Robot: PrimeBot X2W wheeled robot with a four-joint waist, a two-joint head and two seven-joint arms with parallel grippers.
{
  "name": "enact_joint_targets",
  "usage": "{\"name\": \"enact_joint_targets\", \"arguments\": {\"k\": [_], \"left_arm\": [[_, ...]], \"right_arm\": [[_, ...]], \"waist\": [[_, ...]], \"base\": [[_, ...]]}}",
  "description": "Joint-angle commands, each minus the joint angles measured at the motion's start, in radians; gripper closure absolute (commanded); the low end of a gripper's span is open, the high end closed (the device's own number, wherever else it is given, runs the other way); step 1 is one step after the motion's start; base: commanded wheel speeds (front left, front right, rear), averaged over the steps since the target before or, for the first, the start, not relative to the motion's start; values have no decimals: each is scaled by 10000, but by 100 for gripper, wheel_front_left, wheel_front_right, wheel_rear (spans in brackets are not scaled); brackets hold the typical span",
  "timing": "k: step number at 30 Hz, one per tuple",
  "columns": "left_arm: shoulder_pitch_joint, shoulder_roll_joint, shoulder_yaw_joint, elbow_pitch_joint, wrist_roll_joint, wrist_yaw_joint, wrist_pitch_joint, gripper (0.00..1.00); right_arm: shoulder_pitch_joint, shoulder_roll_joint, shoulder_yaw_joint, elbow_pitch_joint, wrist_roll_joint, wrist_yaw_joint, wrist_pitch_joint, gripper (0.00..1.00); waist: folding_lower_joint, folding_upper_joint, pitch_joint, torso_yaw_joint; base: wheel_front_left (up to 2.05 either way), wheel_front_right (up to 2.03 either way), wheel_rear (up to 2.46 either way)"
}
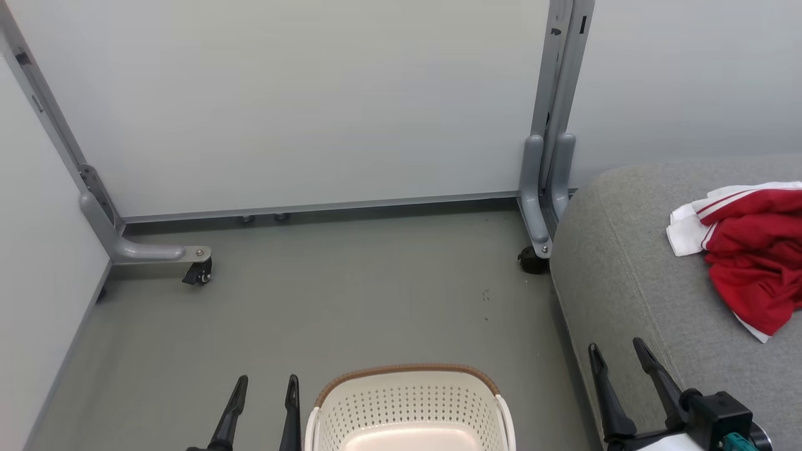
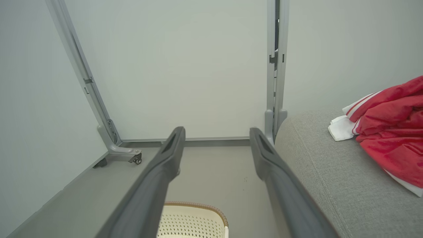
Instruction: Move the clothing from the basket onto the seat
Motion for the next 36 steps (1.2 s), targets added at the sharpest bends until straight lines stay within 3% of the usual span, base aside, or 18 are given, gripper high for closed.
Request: {"name": "enact_joint_targets", "arguments": {"k": [1,19,20,24,36], "left_arm": [[212,11,47,32,112,-33,-1,0],[233,10,-70,314,201,21,-3,0],[131,0,-99,360,202,7,2,100],[149,1,-121,617,4,-3,28,100],[-424,129,276,806,-2381,-186,509,100]], "right_arm": [[174,-53,-11,17,-47,-12,-27,0],[434,-95,-77,132,-108,-14,-27,0],[312,-61,-67,175,-83,0,2,100],[378,4,-73,443,114,0,51,100],[-165,41,-368,639,2386,-1,629,100]], "waist": [[1,0,-120,36],[1,0,-375,-10],[1,0,-376,-12],[1,0,-363,-13],[1,0,-177,-34]], "base": [[0,0,0],[0,0,0],[0,0,0],[0,0,0],[0,0,0]]}}
